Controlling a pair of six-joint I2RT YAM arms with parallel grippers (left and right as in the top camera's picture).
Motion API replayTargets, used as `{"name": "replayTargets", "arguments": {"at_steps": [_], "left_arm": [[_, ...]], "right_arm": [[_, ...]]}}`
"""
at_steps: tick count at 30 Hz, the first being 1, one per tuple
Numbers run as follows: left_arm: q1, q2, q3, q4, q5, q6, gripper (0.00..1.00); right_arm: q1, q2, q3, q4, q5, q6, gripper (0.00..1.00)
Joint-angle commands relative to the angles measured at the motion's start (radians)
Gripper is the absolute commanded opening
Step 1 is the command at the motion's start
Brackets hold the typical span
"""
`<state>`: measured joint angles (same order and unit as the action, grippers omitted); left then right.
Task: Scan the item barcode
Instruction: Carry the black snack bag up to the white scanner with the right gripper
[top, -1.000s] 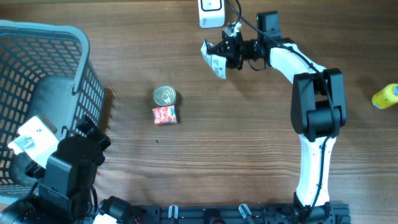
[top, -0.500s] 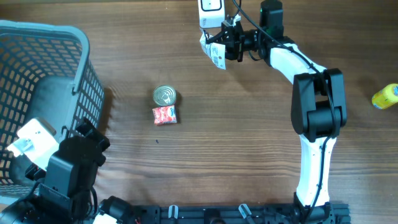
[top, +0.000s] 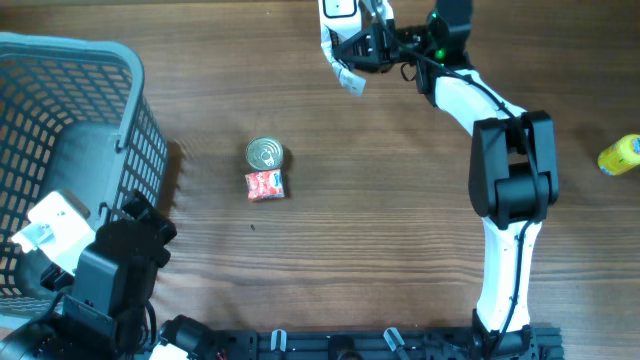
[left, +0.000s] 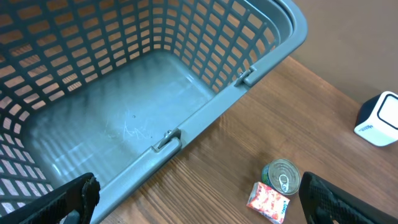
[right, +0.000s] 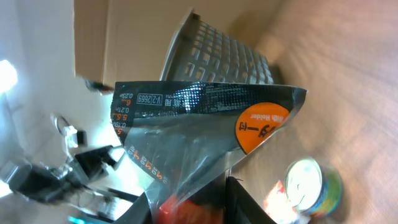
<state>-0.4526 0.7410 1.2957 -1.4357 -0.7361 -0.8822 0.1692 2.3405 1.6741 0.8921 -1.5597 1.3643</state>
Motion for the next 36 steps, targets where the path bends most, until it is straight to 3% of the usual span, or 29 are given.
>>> {"name": "replayTargets", "arguments": {"at_steps": [1, 6, 9, 12, 15, 22, 26, 29, 32, 36], "left_arm": [[-0.003, 0.003, -0.002, 0.002, -0.016, -0.021, 1.0], [-0.003, 0.003, -0.002, 0.002, -0.017, -0.021, 1.0], [-0.003, 0.003, -0.002, 0.002, -0.017, -0.021, 1.0], [-0.003, 0.003, -0.002, 0.002, -0.017, -0.024, 1.0], [-0.003, 0.003, -0.002, 0.003, -0.017, -0.024, 1.0], [-0.003, 0.003, -0.002, 0.003, -0.017, -0.024, 1.0], [-0.003, 0.003, -0.002, 0.002, -0.017, -0.024, 1.0], [-0.003, 0.003, -0.002, 0.002, -0.017, -0.024, 1.0], [-0.003, 0.003, -0.002, 0.002, -0.017, -0.024, 1.0], [-0.003, 0.003, -0.002, 0.003, -0.018, -0.024, 1.0]], "right_arm": [[0.0, -0.035, 0.014, 0.152, -0.063, -0.048, 0.27], [0.0, -0.035, 0.014, 0.133, -0.063, -0.294, 0.33], [0.0, -0.035, 0.014, 0.105, -0.04, -0.38, 0.31], [0.0, -0.035, 0.014, -0.008, 0.066, -0.333, 0.28], [0.0, -0.035, 0.014, -0.186, 0.18, -0.183, 0.26], [0.002, -0.035, 0.014, -0.32, 0.414, -0.171, 0.26], [0.002, -0.035, 0.014, -0.436, 0.653, -0.303, 0.25], [0.008, -0.035, 0.014, -0.493, 0.842, -0.483, 0.23], [0.017, -0.035, 0.014, -0.493, 0.933, -0.633, 0.23], [0.018, -0.035, 0.014, -0.483, 0.909, -0.652, 0.23]]}}
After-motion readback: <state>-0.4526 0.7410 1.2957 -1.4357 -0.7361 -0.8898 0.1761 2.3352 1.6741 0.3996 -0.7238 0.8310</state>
